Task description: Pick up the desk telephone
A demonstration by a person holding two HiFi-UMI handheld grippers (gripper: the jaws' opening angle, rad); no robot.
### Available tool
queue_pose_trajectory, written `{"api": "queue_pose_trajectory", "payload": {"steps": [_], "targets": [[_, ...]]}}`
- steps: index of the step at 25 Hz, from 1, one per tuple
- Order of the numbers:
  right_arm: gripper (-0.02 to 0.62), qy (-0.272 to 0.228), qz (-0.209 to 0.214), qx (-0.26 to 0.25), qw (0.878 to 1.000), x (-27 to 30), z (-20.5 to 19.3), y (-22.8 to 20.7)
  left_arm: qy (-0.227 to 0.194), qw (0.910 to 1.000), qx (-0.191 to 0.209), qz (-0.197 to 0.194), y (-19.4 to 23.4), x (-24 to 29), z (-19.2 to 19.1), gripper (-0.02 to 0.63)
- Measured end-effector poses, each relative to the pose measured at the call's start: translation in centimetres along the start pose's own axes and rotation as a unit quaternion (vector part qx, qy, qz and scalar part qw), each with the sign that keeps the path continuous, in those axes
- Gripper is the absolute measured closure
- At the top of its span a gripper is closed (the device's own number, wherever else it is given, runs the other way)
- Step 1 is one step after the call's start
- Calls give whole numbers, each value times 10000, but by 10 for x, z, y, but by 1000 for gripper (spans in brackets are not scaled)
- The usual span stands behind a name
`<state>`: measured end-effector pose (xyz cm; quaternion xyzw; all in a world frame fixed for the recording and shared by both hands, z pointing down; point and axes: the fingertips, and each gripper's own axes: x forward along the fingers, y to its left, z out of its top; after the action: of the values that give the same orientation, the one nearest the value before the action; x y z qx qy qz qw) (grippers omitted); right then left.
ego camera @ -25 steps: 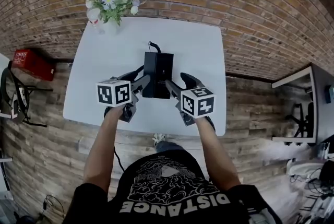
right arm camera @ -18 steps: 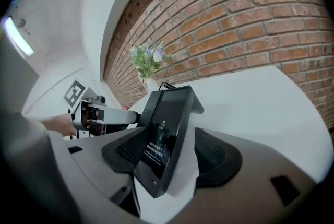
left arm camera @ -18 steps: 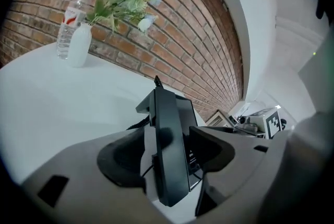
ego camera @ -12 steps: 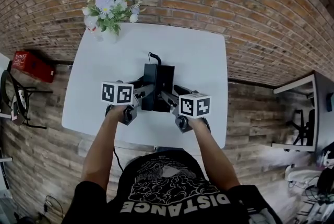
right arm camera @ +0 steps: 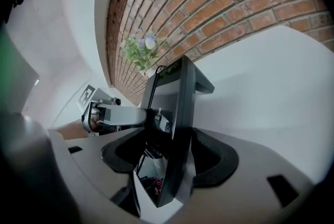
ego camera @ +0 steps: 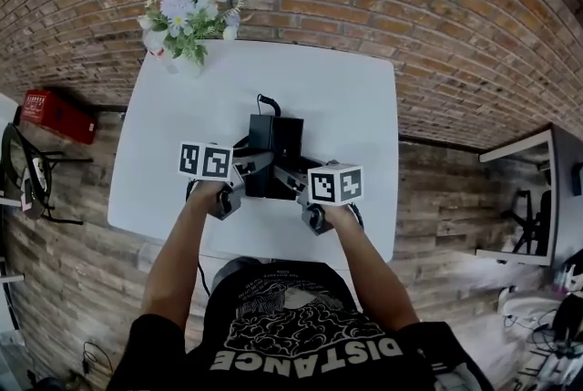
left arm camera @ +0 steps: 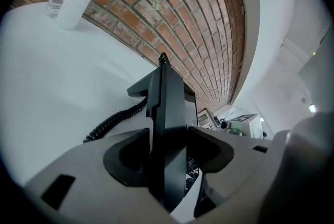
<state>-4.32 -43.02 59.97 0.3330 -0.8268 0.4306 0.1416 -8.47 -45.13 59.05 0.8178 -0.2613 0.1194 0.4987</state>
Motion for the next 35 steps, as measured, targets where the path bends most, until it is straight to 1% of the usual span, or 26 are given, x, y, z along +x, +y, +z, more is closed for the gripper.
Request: {"api": "queue_pose_trajectory", "payload": {"steps": [2,4,11,17,25,29,35], "targets": [[324,47,-16,-35,10000,2,-2,1,-27,9998,-147,-148,-1,1,-1,375],[325,66,-1,-15,10000,2,-2,1,-69,9996,-197,-210,-1,1,0,380],[344,-26,11,209,9998,1,1,1,-257,9995,-10,-193,-2,-2,2,399],[347,-105,-73,282,9995,0,1,2,-237,9995,-17,-191,-2,-3,1,400],[347,-197,-177,54,9996,-5,5,8,-365,9987,-48,-339,-9,-7,3,400],[347,-326,-193,-49,9993,-11,13,16,-411,9984,46,-382,-18,-14,9,399],[347,-628,-153,-267,9976,-21,37,36,-540,9970,385,-400,-39,-30,31,400]]}}
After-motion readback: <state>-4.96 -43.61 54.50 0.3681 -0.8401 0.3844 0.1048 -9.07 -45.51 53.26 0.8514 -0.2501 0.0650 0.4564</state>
